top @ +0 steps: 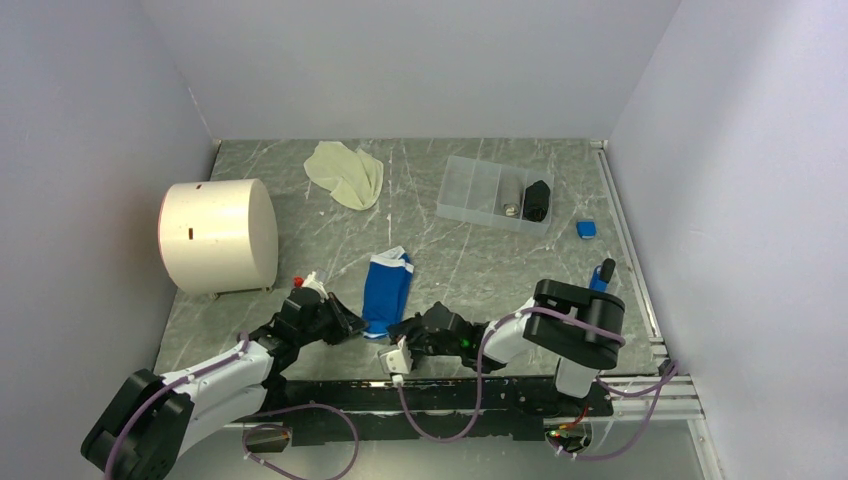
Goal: Roll the underwear
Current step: Roll the underwear to the center of the board.
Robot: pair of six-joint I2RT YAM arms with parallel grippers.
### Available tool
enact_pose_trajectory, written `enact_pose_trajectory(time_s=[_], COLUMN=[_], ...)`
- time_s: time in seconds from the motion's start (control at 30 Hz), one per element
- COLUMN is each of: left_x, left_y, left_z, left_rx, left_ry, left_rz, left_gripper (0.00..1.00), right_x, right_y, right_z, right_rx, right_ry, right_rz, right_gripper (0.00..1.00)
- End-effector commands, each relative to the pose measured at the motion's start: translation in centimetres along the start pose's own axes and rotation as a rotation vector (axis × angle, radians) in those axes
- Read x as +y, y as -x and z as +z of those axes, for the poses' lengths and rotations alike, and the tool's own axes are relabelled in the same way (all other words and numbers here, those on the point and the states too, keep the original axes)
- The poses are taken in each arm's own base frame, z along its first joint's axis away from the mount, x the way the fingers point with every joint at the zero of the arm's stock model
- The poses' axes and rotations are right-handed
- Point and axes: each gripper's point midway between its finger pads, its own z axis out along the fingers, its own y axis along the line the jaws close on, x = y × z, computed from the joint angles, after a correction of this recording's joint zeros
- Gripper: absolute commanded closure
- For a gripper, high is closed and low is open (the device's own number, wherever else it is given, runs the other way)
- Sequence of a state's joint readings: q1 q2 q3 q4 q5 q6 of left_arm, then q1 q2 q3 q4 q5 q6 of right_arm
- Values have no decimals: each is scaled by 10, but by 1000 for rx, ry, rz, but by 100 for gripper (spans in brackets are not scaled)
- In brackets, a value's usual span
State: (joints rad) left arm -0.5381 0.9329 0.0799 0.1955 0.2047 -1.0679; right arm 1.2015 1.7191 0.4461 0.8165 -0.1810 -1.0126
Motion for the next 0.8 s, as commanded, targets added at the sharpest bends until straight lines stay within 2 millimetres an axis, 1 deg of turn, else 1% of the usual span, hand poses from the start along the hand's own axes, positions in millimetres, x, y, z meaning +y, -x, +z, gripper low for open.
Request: enact_pose_trajectory(time_s=[0.0,0.03,0.07,0.13,0.17,0.2,0.23,0.27,0.3,0.4,0.5,0.57,0.77], left_x=[46,45,44,42,40,39,38,35,33,25,19,13,2], left_y=[-17,-17,-16,-15,-12,-11,-8,-5,-1,11,19,25,32], left_z=[-5,-5,-6,-7,-8,-10,-12,-14,-16,-25,-33,-37,-41], left_rx=[42,39,37,26,17,10,-1,-15,-32,-87,-120,-141,-158], left_ry=[176,172,172,167,160,163,166,166,166,161,163,154,128], left_rz=[-17,-17,-21,-29,-28,-31,-29,-24,-20,-6,18,35,73], left_gripper=[94,91,86,68,59,52,47,41,37,23,18,16,14], right_x=[-18,-21,-23,-29,-28,-27,-27,-21,-21,-20,-20,-19,-14], right_y=[9,10,10,14,16,18,22,27,31,34,35,34,25], right_z=[1,0,-1,-3,-3,-3,-4,-5,-6,-12,-17,-16,-11], right_rx=[-44,-49,-57,-95,-112,-139,-169,-200,-233,-283,-324,-319,-268], right_ry=[-95,-110,-121,-126,-89,-45,0,74,103,123,157,185,243], right_rz=[38,55,75,203,259,333,403,466,513,636,806,911,1247], right_gripper=[97,100,100,100,100,100,100,100,100,100,100,100,99])
